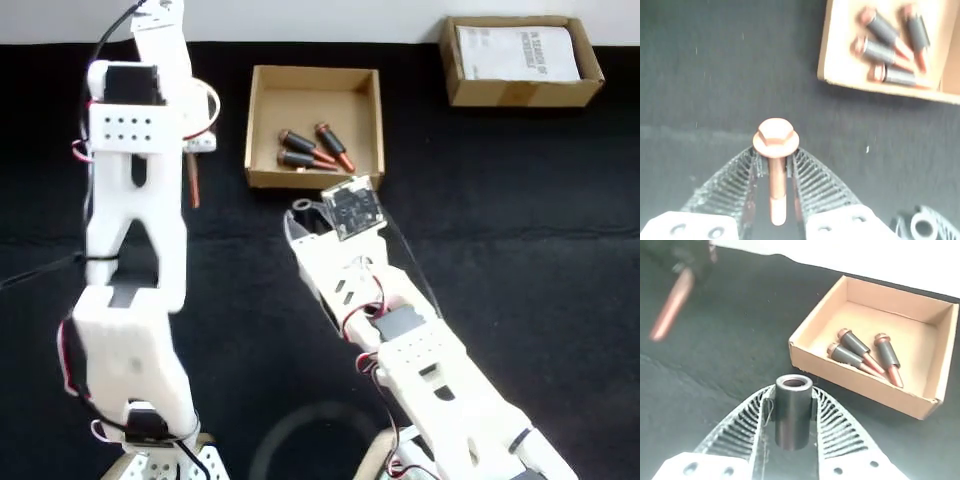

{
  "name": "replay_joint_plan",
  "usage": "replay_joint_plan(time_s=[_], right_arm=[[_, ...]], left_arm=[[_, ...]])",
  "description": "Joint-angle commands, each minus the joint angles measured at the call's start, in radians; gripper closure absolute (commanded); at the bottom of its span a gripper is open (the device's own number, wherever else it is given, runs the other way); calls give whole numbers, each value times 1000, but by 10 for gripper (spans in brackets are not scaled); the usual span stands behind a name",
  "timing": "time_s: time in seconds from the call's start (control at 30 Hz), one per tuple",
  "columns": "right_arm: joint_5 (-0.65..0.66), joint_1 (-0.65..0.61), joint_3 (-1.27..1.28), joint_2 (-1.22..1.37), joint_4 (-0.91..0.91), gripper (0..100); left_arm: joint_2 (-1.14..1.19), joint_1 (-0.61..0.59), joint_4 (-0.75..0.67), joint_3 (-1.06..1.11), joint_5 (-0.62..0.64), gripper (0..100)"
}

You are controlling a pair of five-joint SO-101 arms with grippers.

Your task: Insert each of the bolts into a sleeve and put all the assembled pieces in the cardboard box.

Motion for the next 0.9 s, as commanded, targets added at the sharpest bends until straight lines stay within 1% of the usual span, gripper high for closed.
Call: replay_joint_plan(time_s=[0.0, 0.1, 0.27, 0.5, 0.67, 0.87], right_arm=[[-46, -12, -4, -38, -30, 991], [-81, -12, -2, -38, -27, 991], [-175, -54, -1, -27, -27, 991], [-181, -104, 21, -36, -31, 991], [-184, -110, 39, -36, -31, 991], [-181, -111, 68, -36, -33, 991]], left_arm=[[-272, 39, 0, 232, -5, 992], [-430, 51, -28, 378, -2, 992], [-682, 51, -140, 633, -2, 992], [-1013, 53, -305, 992, -9, 992], [-1155, 101, -562, 1251, -5, 992], [-1257, 186, -947, 1500, -3, 992]])
